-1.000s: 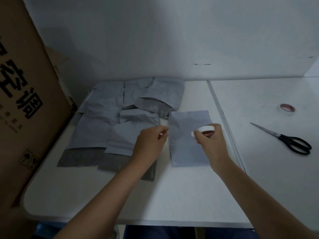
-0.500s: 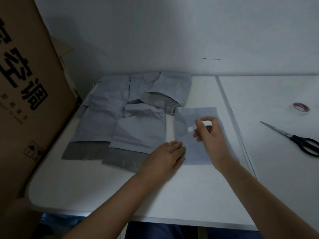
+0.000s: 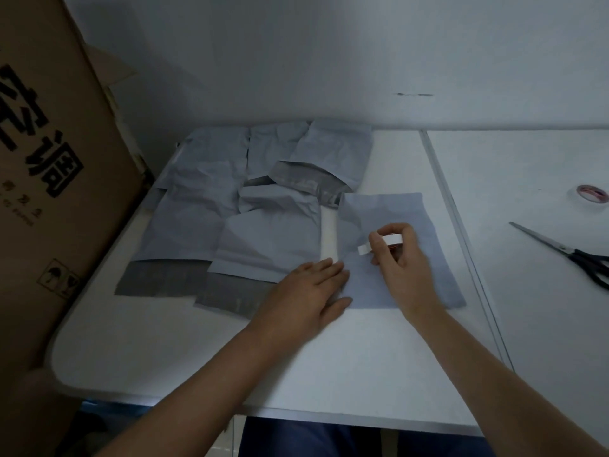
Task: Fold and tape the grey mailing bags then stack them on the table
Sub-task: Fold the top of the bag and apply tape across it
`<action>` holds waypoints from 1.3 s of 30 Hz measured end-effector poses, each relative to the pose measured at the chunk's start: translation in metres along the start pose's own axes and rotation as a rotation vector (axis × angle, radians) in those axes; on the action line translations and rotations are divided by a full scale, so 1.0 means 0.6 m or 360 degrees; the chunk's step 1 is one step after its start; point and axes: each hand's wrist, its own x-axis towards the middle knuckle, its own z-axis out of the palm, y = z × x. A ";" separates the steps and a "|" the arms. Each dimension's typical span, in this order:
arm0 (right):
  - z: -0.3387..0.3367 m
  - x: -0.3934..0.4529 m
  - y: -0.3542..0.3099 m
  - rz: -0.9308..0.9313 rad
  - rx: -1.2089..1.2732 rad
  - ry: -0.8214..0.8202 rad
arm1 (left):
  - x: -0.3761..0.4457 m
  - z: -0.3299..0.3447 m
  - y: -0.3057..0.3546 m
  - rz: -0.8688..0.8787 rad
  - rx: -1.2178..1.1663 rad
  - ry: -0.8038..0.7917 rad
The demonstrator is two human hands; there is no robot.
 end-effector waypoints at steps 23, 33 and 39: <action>-0.002 -0.001 0.002 -0.0074 0.0063 -0.0001 | 0.109 -0.066 0.020 -0.1324 -0.1580 -0.0230; 0.000 0.002 0.000 0.0004 0.0195 -0.0040 | 0.129 -0.063 0.017 -0.1299 -0.1528 -0.0150; -0.015 0.029 -0.034 0.0032 -0.0170 -0.0286 | 0.131 -0.074 0.007 -0.1317 -0.1552 -0.0116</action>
